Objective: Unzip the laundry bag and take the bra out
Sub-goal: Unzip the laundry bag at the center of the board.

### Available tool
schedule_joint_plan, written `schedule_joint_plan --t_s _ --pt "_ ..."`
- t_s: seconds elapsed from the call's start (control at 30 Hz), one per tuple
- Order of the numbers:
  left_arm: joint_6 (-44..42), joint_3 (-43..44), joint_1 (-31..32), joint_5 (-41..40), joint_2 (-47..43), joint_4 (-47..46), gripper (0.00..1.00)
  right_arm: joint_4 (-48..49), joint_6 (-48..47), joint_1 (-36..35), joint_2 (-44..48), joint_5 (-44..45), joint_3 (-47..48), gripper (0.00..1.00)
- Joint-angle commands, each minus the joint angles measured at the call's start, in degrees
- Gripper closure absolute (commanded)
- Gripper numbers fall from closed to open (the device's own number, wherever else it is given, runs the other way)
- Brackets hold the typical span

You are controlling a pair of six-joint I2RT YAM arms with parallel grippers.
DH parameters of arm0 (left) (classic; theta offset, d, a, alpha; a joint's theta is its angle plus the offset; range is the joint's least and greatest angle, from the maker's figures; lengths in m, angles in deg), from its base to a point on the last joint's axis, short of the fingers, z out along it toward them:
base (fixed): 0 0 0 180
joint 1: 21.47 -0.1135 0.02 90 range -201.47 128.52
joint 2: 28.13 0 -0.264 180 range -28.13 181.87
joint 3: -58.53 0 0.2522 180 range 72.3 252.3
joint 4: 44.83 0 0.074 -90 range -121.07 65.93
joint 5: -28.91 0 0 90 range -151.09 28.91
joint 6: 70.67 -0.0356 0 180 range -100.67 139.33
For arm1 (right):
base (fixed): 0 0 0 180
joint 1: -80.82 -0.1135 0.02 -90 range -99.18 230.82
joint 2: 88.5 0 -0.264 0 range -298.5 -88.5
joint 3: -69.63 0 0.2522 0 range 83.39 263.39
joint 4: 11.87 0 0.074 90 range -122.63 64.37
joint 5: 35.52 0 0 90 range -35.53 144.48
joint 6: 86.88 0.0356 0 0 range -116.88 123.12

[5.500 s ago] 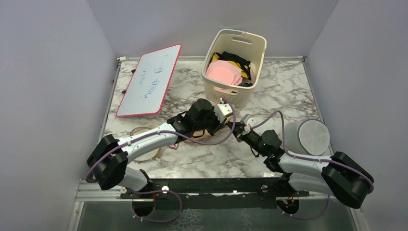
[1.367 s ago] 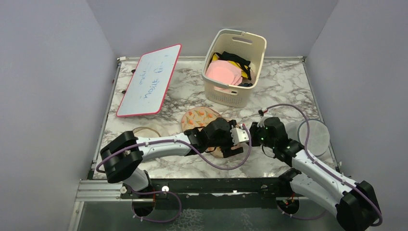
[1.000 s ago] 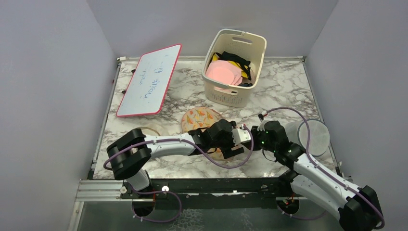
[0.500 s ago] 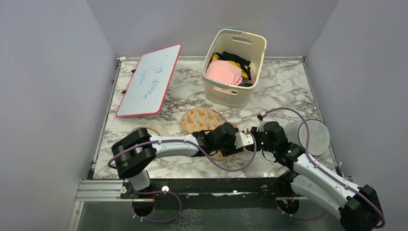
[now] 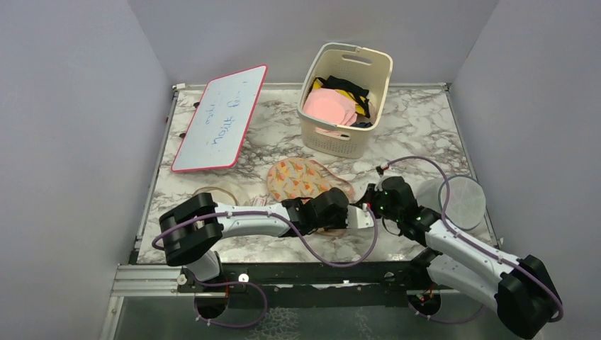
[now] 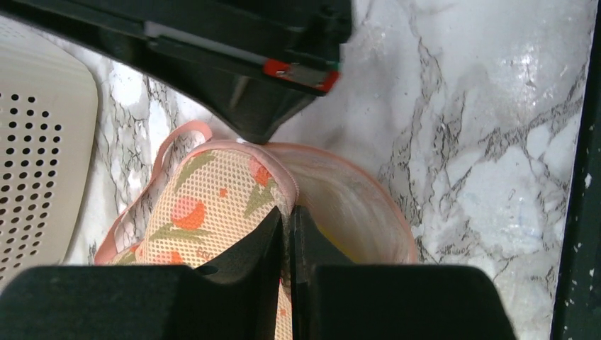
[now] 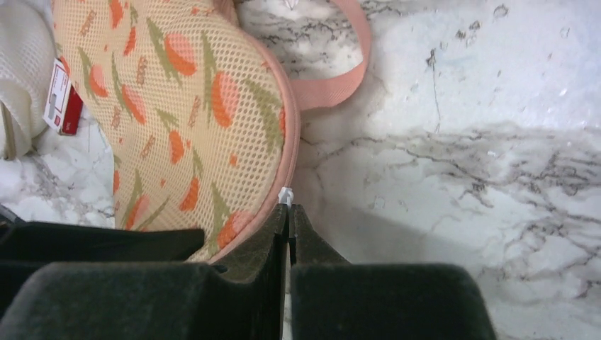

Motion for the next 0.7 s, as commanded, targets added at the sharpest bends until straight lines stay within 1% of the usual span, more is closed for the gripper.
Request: schedule_joint_plan --t_s 0.0,0.13,0.23,0.4,0.47,0.53,0.57,0.63,0.67 --pt "-4.3 -1.9 1.3 2.4 -3.4 0.0 1.00 9.4 -3.8 0.0 -3.7 4.0 0.2 0.99" --pt "-4.8 -2.8 2.0 4.0 -4.4 -0.5 1.00 14.5 -5.9 1.1 -7.8 5.5 1.9 0.99" --pt "-5.0 -3.1 2.2 4.4 -4.6 -0.6 1.00 18.9 -7.8 3.5 -10.6 4.1 2.7 0.99" --pt "-5.1 -2.8 2.2 4.8 -3.7 -0.2 1.00 22.8 -9.4 6.3 -14.4 3.2 3.8 0.99" --pt "-4.1 -2.1 2.2 3.4 -2.7 0.8 1.00 21.3 -8.4 7.3 -13.3 3.0 3.7 0.99" --pt "-2.5 -0.8 2.2 -0.1 -0.8 2.0 0.91 17.3 -6.7 7.7 -10.2 3.9 3.6 0.99" --pt "-2.0 -0.2 2.2 -1.4 0.6 3.0 0.89 14.4 -5.2 7.6 -8.1 4.3 3.6 0.99" --pt "-1.5 1.5 1.8 -2.0 2.5 5.3 0.88 9.1 -2.3 7.6 -4.2 3.3 3.5 0.99" --pt "-0.8 2.0 1.5 -2.1 3.1 5.6 0.87 7.3 -1.6 7.6 -2.3 1.4 3.1 0.99"
